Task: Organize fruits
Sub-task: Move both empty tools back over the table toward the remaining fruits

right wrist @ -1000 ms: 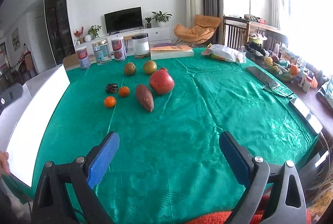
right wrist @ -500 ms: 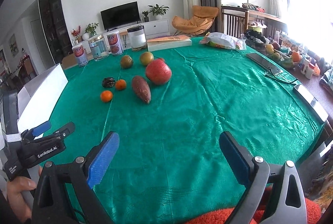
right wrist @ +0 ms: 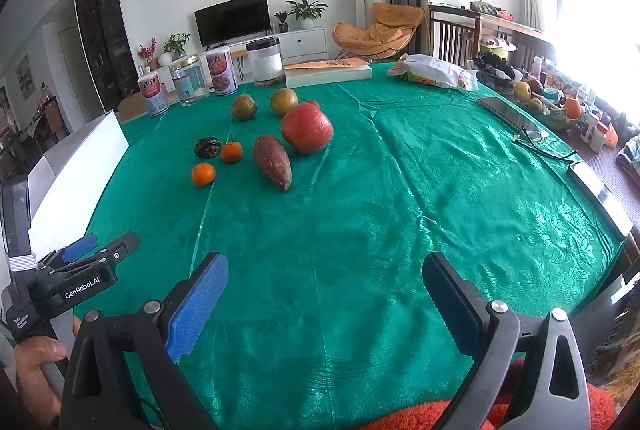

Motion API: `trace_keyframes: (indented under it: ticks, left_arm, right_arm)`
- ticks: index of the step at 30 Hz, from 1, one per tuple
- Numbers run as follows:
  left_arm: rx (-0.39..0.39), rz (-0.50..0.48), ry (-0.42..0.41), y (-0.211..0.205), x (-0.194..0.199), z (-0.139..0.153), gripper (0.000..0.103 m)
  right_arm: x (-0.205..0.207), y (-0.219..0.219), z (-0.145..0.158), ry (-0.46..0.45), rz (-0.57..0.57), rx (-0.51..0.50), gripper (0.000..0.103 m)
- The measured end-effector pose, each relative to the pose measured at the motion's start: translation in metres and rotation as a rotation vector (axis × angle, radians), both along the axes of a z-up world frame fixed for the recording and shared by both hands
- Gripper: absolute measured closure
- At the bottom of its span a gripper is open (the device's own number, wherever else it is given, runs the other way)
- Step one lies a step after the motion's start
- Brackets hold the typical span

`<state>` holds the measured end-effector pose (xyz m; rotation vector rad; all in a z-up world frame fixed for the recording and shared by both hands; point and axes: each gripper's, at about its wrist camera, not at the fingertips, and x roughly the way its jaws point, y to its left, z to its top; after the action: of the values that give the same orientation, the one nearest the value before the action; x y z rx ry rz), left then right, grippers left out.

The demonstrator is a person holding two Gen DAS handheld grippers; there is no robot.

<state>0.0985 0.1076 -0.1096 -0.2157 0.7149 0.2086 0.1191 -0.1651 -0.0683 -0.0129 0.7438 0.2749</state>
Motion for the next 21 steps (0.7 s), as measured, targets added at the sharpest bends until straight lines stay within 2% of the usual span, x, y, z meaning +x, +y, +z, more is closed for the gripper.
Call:
trace_keyframes:
  ticks: [10,21]
  left_arm:
    - [0.085,-0.074,0.002,-0.021,-0.001,-0.002,0.008]
    - [0.042,-0.068,0.010,-0.015,0.000,-0.004,0.008]
  right_arm:
    - [0.001,-0.001,-0.001,-0.002,0.007,-0.004,0.005]
    - [0.000,-0.001,0.000,-0.007,0.009,-0.009,0.005]
